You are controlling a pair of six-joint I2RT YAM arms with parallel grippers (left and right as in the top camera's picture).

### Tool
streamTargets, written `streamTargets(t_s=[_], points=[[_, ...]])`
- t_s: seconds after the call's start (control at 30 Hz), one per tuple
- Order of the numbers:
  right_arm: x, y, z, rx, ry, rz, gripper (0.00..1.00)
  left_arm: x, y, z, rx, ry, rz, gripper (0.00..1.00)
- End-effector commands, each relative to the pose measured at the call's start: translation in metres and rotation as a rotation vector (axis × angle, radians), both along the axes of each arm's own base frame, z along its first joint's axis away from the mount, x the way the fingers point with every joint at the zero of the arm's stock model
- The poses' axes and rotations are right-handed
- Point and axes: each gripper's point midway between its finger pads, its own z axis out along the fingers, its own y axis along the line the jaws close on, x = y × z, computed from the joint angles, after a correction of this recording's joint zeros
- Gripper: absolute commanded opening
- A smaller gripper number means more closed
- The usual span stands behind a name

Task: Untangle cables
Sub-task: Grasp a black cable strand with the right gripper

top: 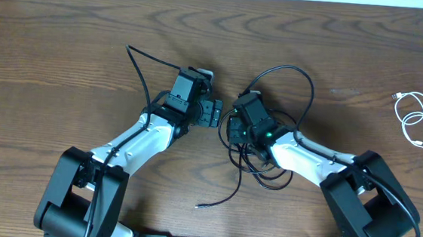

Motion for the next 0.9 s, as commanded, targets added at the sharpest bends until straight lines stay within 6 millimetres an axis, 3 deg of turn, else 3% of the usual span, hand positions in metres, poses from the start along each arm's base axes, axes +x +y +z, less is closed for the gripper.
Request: streamTargets(t_s=[0.0, 0.27, 0.37, 0.43, 0.57, 0.67, 0.87], points=[[-0.015, -0.004, -0.029, -0.043, 0.058, 0.001, 0.4, -0.002, 0.001, -0.005, 0.01, 0.012, 0.001, 0.87], [-0.017, -0.002, -0.041, -0.052, 0.068, 0.007, 0.26, -0.002, 0.001, -0.005, 0.011, 0.013, 0.001, 0.86], [-0.017, -0.002, -0.041, -0.051, 0.068, 0.007, 0.21, -0.003, 0.001, -0.006, 0.01, 0.018, -0.001, 0.73], [-0.017, -0.002, -0.041, -0.052, 0.067, 0.007, 0.17, -0.005, -0.002, -0.005, -0.007, 0.023, -0.013, 0.72], [-0.016, -0.003, -0.041, -0.052, 0.068, 0.004, 0.01, -0.005, -0.003, 0.005, -0.018, 0.006, -0.016, 0.7], [-0.016, -0.002, -0.041, -0.05, 0.068, 0.006, 0.01, -0.007, -0.002, 0.016, -0.025, -0.01, -0.016, 0.7], [-0.019, 0.004, -0.009, 0.016, 0.063, 0.032, 0.01, -0.009, -0.001, 0.025, -0.027, -0.019, -0.016, 0.72]])
